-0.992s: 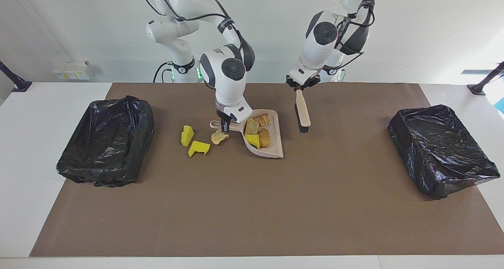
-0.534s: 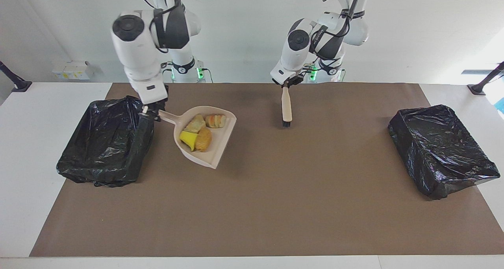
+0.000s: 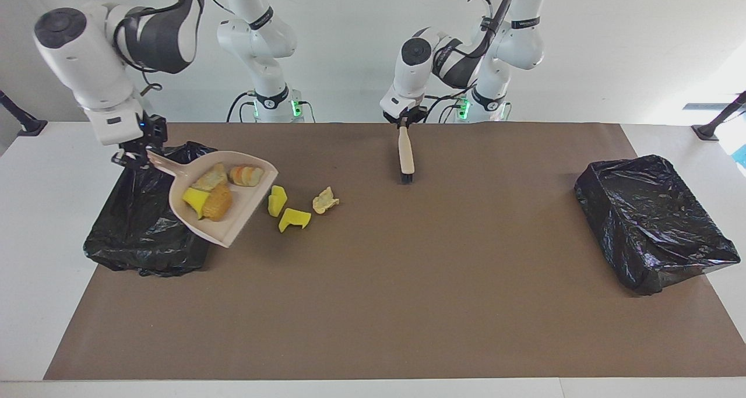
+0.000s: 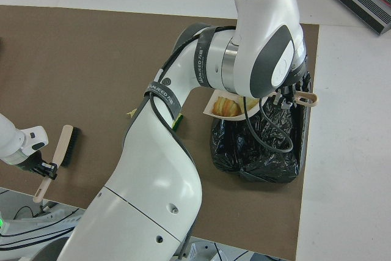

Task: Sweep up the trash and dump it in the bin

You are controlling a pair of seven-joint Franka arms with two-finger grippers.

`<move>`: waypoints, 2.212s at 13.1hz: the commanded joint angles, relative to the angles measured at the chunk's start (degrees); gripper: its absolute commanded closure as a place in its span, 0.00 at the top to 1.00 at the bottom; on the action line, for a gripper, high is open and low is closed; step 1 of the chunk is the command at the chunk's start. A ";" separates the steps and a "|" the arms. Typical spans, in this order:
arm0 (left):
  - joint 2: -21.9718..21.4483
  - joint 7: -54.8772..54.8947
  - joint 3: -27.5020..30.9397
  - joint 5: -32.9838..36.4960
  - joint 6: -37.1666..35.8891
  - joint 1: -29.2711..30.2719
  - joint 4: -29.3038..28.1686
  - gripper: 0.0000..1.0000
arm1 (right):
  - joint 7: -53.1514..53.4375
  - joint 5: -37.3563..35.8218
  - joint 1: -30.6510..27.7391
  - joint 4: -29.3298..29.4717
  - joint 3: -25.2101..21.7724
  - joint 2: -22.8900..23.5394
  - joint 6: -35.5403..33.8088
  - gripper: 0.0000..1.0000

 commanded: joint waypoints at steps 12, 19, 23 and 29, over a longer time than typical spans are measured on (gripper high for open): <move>-0.28 38.73 1.38 0.85 -6.16 36.45 10.96 1.00 | -5.74 -25.69 -3.50 -3.24 1.32 1.17 8.56 0.00; 2.45 40.70 1.55 8.15 -18.55 43.60 26.69 1.00 | -6.09 -35.87 1.15 -3.33 1.68 1.17 7.51 0.00; 6.83 41.14 1.73 10.88 -26.09 45.80 37.23 1.00 | -4.86 -42.64 6.94 -3.33 1.59 0.82 1.55 0.00; 5.35 43.16 8.57 11.05 -32.96 45.45 42.34 1.00 | -3.45 -49.23 10.99 -4.30 1.68 -0.06 -1.36 0.00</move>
